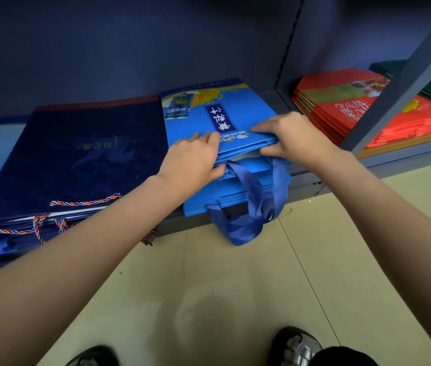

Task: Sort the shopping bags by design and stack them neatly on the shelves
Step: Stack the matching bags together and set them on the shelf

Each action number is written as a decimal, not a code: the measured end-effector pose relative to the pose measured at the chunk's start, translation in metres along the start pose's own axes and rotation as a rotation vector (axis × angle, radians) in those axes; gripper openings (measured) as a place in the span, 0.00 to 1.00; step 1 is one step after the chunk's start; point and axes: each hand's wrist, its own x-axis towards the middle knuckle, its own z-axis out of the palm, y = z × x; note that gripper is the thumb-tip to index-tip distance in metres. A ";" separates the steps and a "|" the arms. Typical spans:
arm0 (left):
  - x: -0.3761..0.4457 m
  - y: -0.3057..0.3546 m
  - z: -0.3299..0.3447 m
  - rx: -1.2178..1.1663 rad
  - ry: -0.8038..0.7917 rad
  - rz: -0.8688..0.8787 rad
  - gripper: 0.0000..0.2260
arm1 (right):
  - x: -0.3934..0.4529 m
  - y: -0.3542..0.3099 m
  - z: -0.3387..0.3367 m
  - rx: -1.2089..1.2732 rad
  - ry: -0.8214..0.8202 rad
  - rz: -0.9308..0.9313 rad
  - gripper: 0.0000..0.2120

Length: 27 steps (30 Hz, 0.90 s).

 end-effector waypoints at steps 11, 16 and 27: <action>0.005 -0.012 -0.004 -0.048 0.066 -0.022 0.21 | -0.078 -0.059 0.036 0.167 0.731 0.037 0.12; 0.001 -0.006 -0.008 -0.098 0.066 -0.057 0.21 | -0.081 -0.065 0.092 -0.020 0.243 0.141 0.33; 0.001 -0.012 -0.010 0.017 0.378 0.030 0.17 | -0.076 -0.066 0.106 -0.087 0.243 0.226 0.26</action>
